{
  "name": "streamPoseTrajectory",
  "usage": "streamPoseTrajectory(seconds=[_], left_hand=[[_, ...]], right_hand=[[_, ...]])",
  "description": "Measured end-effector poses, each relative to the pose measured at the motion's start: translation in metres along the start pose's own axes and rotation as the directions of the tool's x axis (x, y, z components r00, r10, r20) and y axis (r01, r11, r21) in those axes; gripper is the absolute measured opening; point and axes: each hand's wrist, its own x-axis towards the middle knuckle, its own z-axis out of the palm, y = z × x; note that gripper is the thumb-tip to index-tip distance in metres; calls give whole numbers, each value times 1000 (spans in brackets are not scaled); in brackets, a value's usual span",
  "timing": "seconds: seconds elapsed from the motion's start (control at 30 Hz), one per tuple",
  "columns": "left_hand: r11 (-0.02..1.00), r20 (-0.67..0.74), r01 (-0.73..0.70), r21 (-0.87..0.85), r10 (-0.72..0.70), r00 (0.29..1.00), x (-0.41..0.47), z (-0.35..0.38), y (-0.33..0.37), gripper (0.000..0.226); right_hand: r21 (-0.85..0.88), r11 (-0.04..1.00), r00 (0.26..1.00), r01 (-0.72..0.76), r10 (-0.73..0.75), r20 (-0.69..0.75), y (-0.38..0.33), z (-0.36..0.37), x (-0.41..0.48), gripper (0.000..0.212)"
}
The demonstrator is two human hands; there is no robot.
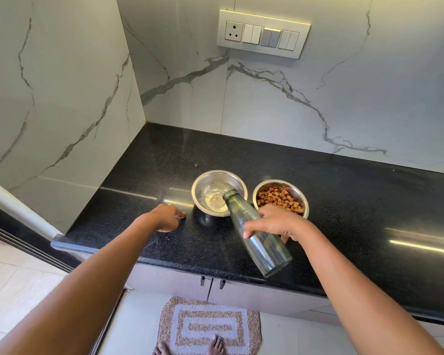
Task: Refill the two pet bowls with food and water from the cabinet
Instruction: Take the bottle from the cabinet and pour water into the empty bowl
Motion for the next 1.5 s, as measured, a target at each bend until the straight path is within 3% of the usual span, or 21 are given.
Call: streamPoseTrajectory(seconds=[0.73,0.93,1.1,1.23,1.37,1.5], left_hand=[[999,1,-37,-14,37,999,-3,-2,-1,64],[999,-6,-48,-13,48,999,-6,-2,0,64],[998,-88,-45,-35,41,995,-13,-12,-2,53],[984,-255,-85,-154,43,966,-20,-42,2,49],[943,-443,-270,-197,160,882,-41,-90,36,40],[851,-526,-500,-159,356,773,-66,-136,81,36]], right_hand=[[60,996,998,-62,61,12,-1,-6,-2,48],[85,995,988,43,-30,-150,-5,1,-4,55],[154,975,941,162,-106,-321,-19,6,-12,64],[180,957,884,229,-127,-449,-34,8,-27,62],[211,926,787,314,-129,-604,-53,2,-41,59],[195,894,645,405,-128,-753,-74,-17,-57,64]])
